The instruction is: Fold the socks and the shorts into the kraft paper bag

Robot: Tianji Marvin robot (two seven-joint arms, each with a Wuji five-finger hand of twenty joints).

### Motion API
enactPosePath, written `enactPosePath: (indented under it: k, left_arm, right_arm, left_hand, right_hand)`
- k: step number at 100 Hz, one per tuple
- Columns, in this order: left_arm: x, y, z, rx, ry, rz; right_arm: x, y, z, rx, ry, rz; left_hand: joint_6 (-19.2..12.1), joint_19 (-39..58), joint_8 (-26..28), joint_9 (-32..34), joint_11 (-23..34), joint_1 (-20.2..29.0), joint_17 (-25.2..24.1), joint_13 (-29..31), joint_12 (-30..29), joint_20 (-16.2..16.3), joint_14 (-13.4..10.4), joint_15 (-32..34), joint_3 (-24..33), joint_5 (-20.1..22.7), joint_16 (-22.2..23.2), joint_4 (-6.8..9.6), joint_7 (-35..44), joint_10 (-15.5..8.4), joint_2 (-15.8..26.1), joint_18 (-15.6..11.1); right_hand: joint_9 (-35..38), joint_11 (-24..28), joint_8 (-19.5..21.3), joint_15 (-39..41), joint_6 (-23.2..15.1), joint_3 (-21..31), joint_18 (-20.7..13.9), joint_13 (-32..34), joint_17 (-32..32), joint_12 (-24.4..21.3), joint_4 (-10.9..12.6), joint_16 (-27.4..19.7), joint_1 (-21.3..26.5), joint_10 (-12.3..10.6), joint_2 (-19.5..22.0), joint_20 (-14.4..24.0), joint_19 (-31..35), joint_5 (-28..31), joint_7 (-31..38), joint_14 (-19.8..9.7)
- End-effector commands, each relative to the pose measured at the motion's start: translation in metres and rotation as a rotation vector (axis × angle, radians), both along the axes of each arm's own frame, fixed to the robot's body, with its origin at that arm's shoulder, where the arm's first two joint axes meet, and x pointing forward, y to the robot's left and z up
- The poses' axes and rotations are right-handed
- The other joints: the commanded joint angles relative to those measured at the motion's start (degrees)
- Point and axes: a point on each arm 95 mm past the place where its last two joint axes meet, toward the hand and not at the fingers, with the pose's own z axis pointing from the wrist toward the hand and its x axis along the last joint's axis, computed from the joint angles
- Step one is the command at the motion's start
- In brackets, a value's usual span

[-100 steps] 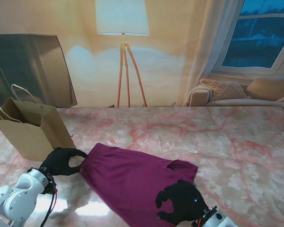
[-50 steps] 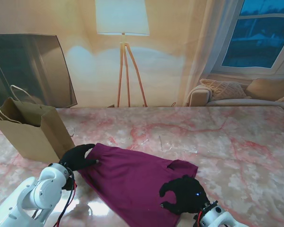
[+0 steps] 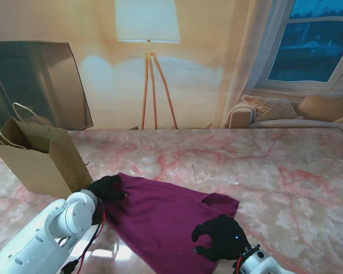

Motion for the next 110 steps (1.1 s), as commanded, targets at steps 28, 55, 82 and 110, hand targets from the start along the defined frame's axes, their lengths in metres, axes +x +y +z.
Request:
enactPosePath:
  k: [28,55,82,110]
  left_arm:
    - [0.004,-0.006,-0.014,0.102,0.017,-0.013]
    - [0.009,-0.008,-0.015,0.172,0.003,0.02]
    - [0.012,-0.01,-0.025,0.177,-0.005,0.018]
    - [0.011,-0.017,-0.02,0.095,-0.047,0.034]
  right_arm:
    - [0.0,-0.002,-0.01,-0.012,0.044,0.01]
    - [-0.001,-0.002,-0.01,-0.004,0.051,0.009]
    - [0.001,-0.01,-0.01,-0.029,0.037,-0.021]
    - [0.005,-0.023,-0.011,-0.075,0.067,-0.036]
  left_hand:
    - [2.4,4.8,-0.1,11.9,22.3,2.6,0.9,10.2,28.0,6.4,-5.5,19.1,5.6,-3.2,26.4,2.03,-3.3,-14.8,-5.1,2.3]
    - [-3.2,10.2,4.8,24.6,40.4,6.2,6.5,18.5,52.7,4.8,-6.5,26.8,6.8,7.7,34.3,-2.65,8.2,-24.8,-13.9,5.3]
    - [-28.0,11.4,31.9,23.8,34.0,4.4,4.5,14.9,47.4,5.4,-4.9,22.1,3.6,15.1,30.7,-2.88,49.3,-22.3,-12.8,5.2]
    - [-38.1,13.1,51.0,24.6,3.0,9.8,9.0,17.2,8.9,5.7,-1.3,5.0,2.8,21.2,6.2,-2.64,71.3,-8.5,-11.1,3.6]
  right_hand:
    - [-0.1,0.0,-1.5,0.2,-1.3,-1.0,1.1,-0.6,-0.1,0.5,-0.6,0.1,0.6,-0.7,0.4,0.6,0.3,-0.7,1.1,-1.1]
    - [0.5,0.1,-2.3,0.4,-1.4,-1.0,1.4,-0.3,0.0,0.7,-1.1,0.2,0.7,-0.7,0.3,1.0,0.5,-0.6,1.8,-1.1]
    - [0.0,0.0,-3.0,0.0,-2.0,-1.0,0.9,-1.0,-1.1,0.8,-2.1,0.1,1.1,-0.9,0.0,0.9,-0.3,-0.6,2.9,-1.3]
    - [1.5,-1.1,-5.9,-1.5,-2.9,-0.1,-0.6,0.0,-0.2,-0.3,-3.8,-2.1,2.8,-1.5,-0.6,-0.1,-1.9,-0.7,6.3,-3.0]
